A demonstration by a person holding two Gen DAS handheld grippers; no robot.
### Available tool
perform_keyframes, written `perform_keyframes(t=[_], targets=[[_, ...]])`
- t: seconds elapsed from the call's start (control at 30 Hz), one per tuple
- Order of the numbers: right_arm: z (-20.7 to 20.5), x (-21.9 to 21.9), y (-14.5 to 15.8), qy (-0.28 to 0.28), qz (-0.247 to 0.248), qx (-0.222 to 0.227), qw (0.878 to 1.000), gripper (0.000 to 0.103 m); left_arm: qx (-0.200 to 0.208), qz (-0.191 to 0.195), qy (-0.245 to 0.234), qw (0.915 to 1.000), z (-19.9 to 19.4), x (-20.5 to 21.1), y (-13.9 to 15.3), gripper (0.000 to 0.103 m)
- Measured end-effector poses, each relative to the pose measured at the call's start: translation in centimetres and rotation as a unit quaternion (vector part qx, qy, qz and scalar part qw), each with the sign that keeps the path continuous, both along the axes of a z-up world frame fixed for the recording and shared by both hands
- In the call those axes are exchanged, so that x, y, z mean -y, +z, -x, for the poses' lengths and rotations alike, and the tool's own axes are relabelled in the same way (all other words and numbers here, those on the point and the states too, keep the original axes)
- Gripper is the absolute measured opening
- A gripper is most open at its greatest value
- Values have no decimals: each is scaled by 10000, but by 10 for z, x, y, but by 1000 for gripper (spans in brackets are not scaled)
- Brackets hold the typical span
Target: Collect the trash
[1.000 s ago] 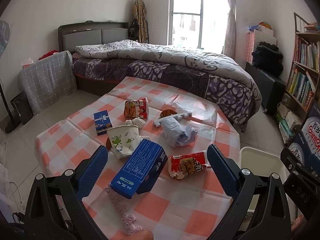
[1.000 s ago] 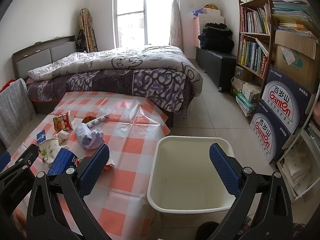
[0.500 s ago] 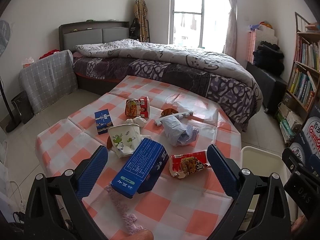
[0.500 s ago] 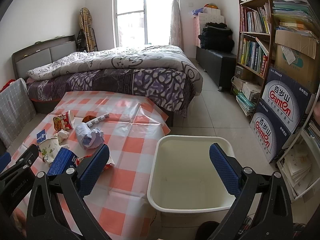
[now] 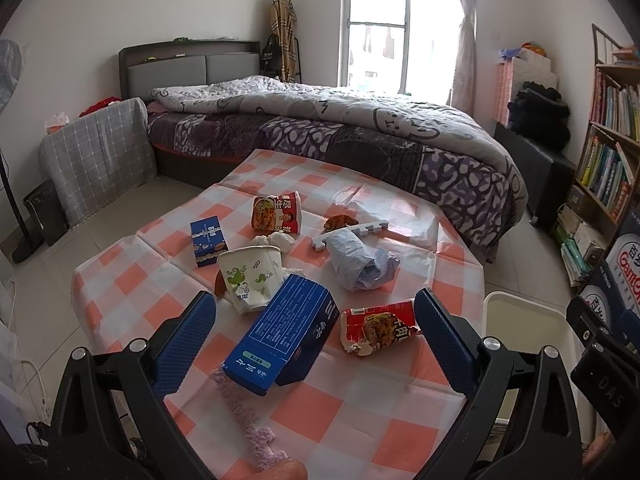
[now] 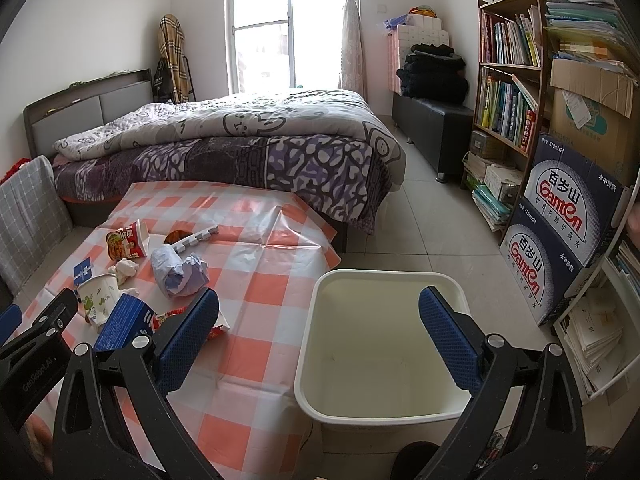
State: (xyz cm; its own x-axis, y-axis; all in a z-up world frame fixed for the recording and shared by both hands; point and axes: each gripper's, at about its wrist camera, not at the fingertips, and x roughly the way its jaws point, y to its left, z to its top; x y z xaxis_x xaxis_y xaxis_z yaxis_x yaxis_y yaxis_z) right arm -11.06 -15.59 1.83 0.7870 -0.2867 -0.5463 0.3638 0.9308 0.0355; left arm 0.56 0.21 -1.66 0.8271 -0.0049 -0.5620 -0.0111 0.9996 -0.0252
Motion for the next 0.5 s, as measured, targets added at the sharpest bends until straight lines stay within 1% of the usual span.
perform_keyframes(t=[0.33,0.43,0.5], targets=[[0,0,0,3,0,-12,10000,96,-20,-1,-2,10000,-2,-2,-3,96],[-2,1,4,1,0,-14,10000,96,-22,1,5,10000,-2,-3,-3,96],[-3,0,1,15,-40,-41,10000,96,-68,56,2,10000,-3,-4,-3,96]])
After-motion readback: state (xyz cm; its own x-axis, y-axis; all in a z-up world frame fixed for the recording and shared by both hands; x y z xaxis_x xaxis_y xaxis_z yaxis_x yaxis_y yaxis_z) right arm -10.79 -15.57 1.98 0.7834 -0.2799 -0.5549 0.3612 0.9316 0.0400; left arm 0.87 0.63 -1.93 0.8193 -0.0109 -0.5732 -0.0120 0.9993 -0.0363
